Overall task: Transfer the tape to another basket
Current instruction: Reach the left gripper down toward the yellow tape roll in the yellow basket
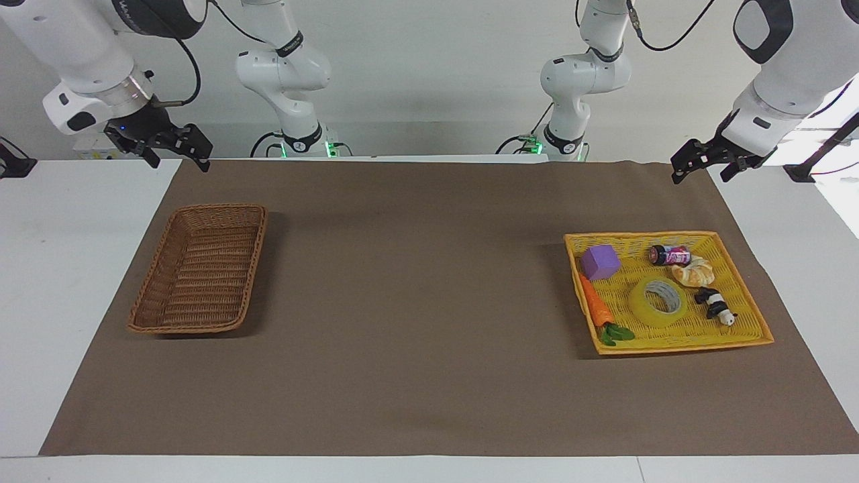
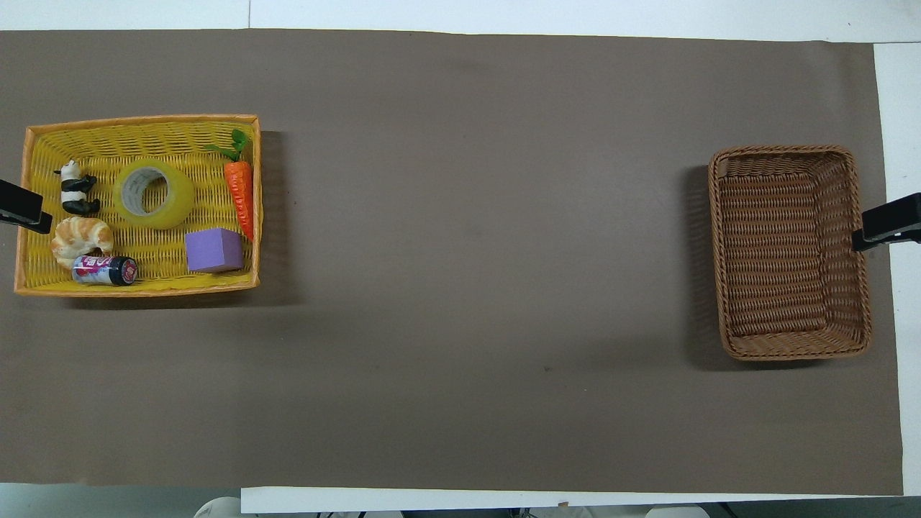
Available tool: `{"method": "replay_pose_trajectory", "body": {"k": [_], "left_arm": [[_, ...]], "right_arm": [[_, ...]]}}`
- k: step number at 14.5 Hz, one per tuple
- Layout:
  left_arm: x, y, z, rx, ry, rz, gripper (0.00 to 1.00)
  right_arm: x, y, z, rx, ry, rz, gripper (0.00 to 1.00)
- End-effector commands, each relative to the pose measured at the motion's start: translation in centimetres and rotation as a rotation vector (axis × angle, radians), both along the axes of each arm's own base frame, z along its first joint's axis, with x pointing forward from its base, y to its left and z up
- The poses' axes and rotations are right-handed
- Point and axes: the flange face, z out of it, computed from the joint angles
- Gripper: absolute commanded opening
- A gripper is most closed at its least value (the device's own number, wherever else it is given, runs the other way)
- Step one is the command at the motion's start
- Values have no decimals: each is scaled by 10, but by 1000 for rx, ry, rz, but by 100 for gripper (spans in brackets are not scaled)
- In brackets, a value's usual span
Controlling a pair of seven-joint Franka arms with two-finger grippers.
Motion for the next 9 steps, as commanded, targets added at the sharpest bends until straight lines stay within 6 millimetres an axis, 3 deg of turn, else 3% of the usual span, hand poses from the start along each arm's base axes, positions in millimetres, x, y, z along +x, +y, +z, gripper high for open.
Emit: {"method": "replay_pose_trajectory", "body": {"k": [1,4,5,7,9], "left_arm": [[-1,-2,1,-18,-12,19,100],[5,6,-12,-10,-115,97,100],[2,10,-26,-7,-138,139,100],[2,42,-64,-7,-164,228,100],[14,42,-121,-14,-207,235,100]], "right_arm": [[-7,0,0,6,-13,15,99],[-7,-1,0,6,-13,13,99],[-7,-1,0,6,-13,13,99],[-7,-1,0,6,-13,13,99],[-7,-1,0,6,-13,13,99]]}}
